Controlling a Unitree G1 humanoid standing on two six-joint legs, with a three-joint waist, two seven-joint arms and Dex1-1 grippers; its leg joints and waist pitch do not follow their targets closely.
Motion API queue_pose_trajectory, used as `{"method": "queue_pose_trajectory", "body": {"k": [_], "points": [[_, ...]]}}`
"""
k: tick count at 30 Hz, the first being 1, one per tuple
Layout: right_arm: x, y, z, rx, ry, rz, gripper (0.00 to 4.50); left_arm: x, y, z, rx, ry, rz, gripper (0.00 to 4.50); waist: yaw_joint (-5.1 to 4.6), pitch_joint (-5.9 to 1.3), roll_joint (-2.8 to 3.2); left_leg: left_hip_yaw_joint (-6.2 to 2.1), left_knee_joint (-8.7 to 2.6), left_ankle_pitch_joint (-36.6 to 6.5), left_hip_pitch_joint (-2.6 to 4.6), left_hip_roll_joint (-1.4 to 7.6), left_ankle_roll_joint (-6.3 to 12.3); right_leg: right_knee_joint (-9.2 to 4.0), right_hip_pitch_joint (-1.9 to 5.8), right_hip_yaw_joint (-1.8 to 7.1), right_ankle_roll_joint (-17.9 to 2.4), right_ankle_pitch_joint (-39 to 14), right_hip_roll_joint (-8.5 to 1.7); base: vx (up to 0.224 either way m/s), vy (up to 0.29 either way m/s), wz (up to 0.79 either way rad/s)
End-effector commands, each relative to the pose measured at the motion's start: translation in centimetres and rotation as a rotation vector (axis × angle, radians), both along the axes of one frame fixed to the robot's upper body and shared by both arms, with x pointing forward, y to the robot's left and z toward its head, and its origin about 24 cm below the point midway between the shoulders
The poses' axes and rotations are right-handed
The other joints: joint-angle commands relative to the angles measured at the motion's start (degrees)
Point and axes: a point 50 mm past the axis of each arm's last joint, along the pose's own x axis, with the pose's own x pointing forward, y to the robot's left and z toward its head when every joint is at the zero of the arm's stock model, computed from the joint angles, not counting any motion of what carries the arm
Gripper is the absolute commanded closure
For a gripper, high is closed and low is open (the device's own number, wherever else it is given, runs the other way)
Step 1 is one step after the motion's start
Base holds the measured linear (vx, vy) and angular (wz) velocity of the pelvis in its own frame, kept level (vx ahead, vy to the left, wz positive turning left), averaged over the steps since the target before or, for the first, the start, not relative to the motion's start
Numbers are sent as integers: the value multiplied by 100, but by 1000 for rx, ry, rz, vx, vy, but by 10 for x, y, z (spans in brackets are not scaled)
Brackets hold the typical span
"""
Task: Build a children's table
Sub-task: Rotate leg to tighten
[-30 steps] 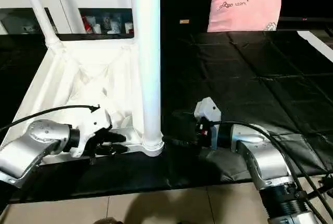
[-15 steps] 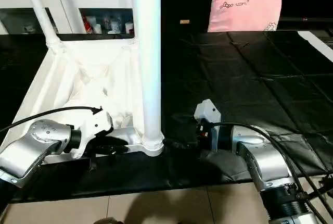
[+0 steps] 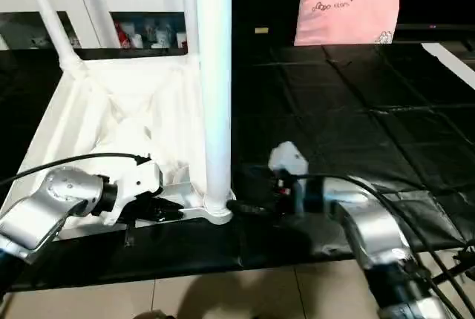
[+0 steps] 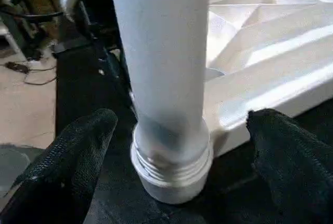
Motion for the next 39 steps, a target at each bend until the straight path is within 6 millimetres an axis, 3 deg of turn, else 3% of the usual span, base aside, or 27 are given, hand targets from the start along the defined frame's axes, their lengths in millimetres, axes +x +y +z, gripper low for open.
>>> {"method": "queue_pose_trajectory", "body": {"k": [1,7,8,18,19,22,23,28,31,36,39], "points": [[5,3,4,18,19,76,0,-4,-3,-8,45,46,-122,441,19,-377,-19,-78,-374,-1457,26,184,222,-499,282,297,-772,-2280,-408,0,0,0],[6,9,1,-20,56,173,48,-1,-3,-6,76,45,-203,450,79,-383,-16,-63,-379,-1388,54,223,202,-464,271,310,-859,-2142,-414,0,0,0],[7,11,-1,-26,60,187,74,0,-4,-5,80,44,-217,450,105,-381,-25,-63,-380,-1406,57,229,179,-459,270,314,-875,-2153,-425,0,0,0],[9,17,-4,-30,98,280,132,8,-9,-3,102,27,-292,450,196,-382,-46,-64,-382,-1494,73,236,116,-482,266,316,-775,-2423,-455,0,0,0],[10,17,-4,-32,101,284,159,9,-9,-3,104,25,-300,450,207,-386,-42,-64,-382,-1480,75,238,115,-484,268,318,-766,-2427,-458,0,0,0],[11,17,-5,-34,102,286,168,10,-10,-3,107,23,-310,450,266,-399,-32,-64,-381,-1427,77,249,114,-459,262,320,-796,-2298,-457,0,0,0],[11,18,-6,-33,102,286,191,10,-11,-3,107,22,-314,450,276,-402,-40,-64,-384,-1420,72,252,107,-452,267,318,-815,-2235,-453,0,0,0],[12,19,-9,-21,117,294,222,13,-12,-6,116,21,-311,450,278,-401,-38,-66,-386,-1440,60,244,84,-447,275,314,-825,-2240,-458,0,0,0],[11,19,-9,-17,121,295,238,16,-11,-7,119,13,-270,450,286,-390,-30,-72,-395,-1509,73,252,76,-467,272,313,-788,-2377,-467,0,0,0],[10,19,-11,5,125,267,249,25,-13,-8,55,13,-125,450,275,-335,-20,-76,-389,-1997,195,237,20,-598,205,288,-614,-3238,-483,0,0,0],[12,20,-17,-1,102,181,251,31,-15,-6,5,11,-25,450,260,-324,-21,-82,-386,-2134,230,234,-6,-638,180,270,-561,-3442,-484,0,0,0]]}}
